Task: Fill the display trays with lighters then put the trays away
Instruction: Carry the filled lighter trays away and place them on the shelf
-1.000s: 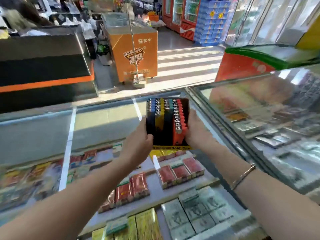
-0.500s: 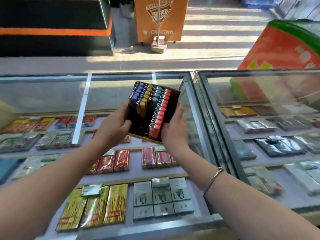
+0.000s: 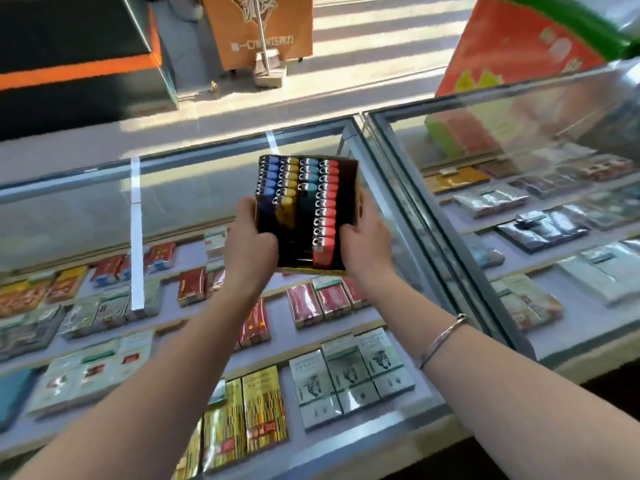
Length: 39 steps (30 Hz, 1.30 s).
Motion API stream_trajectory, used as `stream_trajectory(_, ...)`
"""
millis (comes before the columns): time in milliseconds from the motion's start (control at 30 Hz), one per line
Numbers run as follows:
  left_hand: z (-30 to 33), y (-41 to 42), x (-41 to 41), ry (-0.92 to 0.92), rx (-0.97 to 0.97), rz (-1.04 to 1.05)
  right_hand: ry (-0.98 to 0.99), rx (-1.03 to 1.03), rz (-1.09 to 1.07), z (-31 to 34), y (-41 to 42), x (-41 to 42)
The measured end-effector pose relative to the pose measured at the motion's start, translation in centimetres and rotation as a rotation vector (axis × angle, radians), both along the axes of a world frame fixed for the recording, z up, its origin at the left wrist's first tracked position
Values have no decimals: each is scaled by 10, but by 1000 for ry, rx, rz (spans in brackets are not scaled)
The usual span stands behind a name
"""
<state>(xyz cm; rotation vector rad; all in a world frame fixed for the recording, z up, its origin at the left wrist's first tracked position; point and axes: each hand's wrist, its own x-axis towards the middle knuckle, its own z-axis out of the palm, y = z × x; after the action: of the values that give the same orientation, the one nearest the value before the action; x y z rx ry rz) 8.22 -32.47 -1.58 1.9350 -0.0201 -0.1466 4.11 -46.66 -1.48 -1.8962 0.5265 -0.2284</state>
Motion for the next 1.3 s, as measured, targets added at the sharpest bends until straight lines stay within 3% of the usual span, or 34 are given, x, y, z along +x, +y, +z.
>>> stream_trajectory(167,13,-36,-13,114,-165,-120,-70,405,-342,11,-22,-23)
stream_trajectory(400,37,-108,-67,212,-256,-302,-198,615,-669,18,-70,-114)
stream_trajectory(567,46,-181,-134,238,-336,-540,-355,638,-832,34,-127,-205)
stream_trajectory(800,55,-299,-286,366,-378,-825,-443,577,-999,47,-212,-381)
stream_trajectory(1033,44,-384,-423,539,-304,-1036,-547,560,-1143,33,-257,-538)
stream_trajectory(1300,31,-456,-501,615,-104,-1171,-498,515,-1228,19,-298,-630)
